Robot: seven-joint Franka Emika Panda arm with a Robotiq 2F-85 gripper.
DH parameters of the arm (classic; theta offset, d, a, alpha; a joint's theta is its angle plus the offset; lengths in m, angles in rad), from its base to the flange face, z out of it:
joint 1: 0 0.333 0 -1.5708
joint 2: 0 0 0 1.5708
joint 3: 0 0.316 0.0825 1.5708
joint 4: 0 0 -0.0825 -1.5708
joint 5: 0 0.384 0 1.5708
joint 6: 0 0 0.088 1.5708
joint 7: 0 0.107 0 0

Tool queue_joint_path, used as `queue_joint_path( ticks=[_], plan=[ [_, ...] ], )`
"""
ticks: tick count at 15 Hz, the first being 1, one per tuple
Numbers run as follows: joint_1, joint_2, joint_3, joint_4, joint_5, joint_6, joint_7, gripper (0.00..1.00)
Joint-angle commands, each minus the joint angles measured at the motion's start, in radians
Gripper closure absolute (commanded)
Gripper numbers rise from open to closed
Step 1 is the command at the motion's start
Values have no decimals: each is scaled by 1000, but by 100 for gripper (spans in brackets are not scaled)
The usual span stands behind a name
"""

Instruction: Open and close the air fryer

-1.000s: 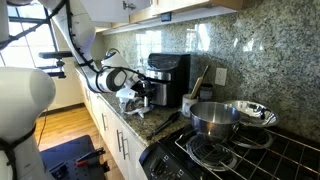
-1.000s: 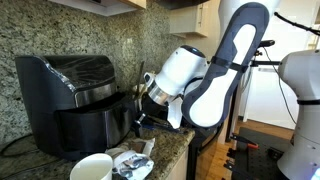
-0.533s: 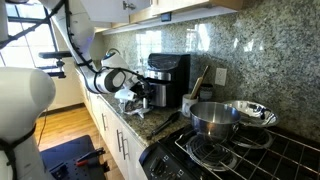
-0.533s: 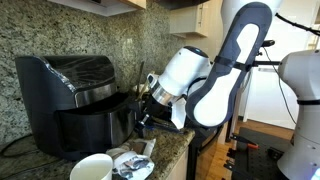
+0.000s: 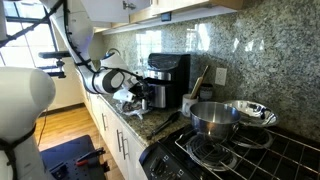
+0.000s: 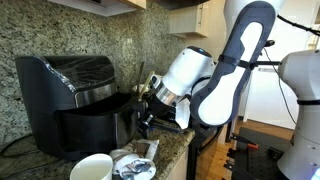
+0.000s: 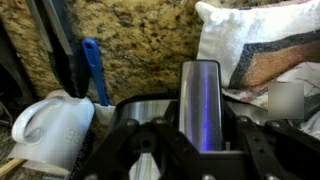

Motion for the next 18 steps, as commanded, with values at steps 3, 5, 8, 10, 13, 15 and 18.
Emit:
queue_joint_path(
  ticks=[3, 5, 8, 10, 13, 15, 18],
  plan=[
    [17, -44, -33, -69, -1, -7, -27, 84],
    [18, -48, -35, -75, 0, -6, -28, 84],
    [16, -54, -35, -82, -3, -5, -28, 84],
    [11, -59, -31, -86, -7, -7, -27, 84],
    [10, -63, -31, -91, -7, -6, -27, 84],
    [5, -65, -26, -91, -12, -5, -25, 84],
    [1, -45, -23, -68, -19, 0, -26, 84]
  ],
)
